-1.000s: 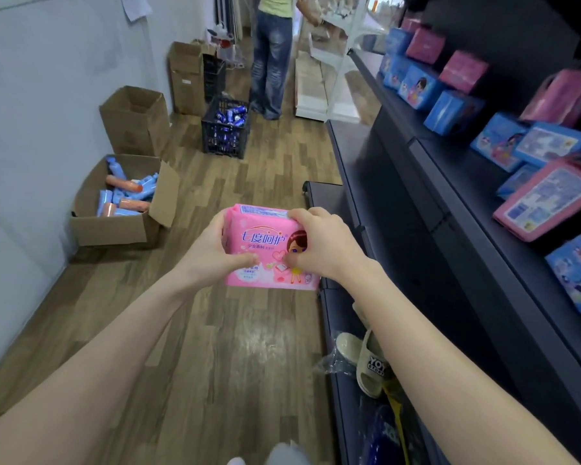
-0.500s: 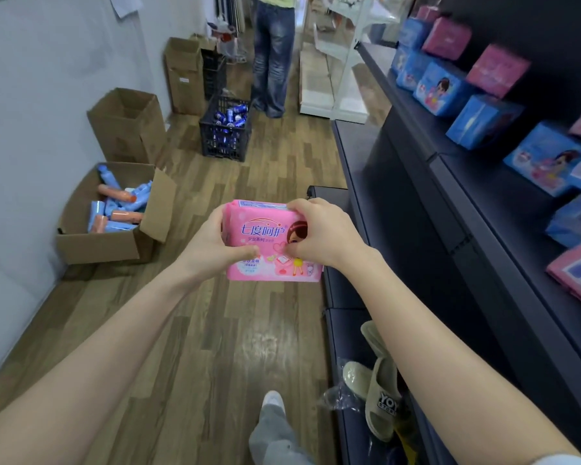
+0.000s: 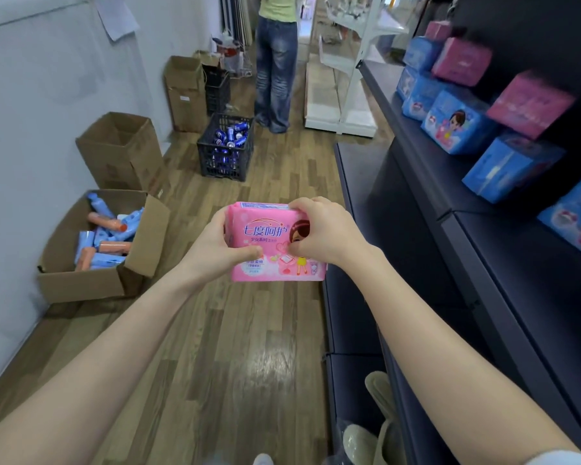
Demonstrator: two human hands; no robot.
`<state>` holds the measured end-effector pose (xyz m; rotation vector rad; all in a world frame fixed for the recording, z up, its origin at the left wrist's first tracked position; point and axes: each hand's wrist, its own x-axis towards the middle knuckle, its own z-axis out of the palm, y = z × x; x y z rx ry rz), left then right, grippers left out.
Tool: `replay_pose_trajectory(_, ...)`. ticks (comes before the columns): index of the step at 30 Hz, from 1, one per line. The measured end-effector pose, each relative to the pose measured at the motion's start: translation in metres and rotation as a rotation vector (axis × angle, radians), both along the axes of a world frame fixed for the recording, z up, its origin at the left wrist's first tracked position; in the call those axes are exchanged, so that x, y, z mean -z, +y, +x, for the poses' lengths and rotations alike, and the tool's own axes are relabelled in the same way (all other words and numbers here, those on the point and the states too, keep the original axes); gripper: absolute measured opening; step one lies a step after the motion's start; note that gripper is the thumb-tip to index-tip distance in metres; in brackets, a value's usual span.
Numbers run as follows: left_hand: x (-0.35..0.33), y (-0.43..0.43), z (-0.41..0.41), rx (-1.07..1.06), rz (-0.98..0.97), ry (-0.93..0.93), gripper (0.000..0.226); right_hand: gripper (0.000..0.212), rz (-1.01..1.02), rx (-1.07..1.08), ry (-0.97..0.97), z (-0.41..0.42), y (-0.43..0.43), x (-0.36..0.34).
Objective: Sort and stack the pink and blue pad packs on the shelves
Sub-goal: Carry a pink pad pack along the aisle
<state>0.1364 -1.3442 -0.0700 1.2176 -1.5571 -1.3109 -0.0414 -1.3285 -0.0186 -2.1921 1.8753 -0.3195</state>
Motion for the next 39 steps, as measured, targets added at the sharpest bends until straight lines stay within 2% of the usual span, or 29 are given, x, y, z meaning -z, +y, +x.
replay_pose_trajectory(12, 0.004, -0.09, -0.024, 0.009, 0.049, -0.003, 0.062, 0.055, 0.016, 0.007, -0.007, -0.023, -0.09, 0.008)
replay_pose_trajectory(28, -0.003, -0.302, -0.017, 0.114, -0.007, 0.013, 0.065, 0.055, -0.02, 0.107, 0.017, -0.011, -0.282, 0.001)
replay_pose_trajectory(39, 0.007, -0.397, -0.038, 0.176, -0.009, 0.018, 0.07, 0.056, -0.043, 0.185, 0.031, -0.031, -0.359, 0.0)
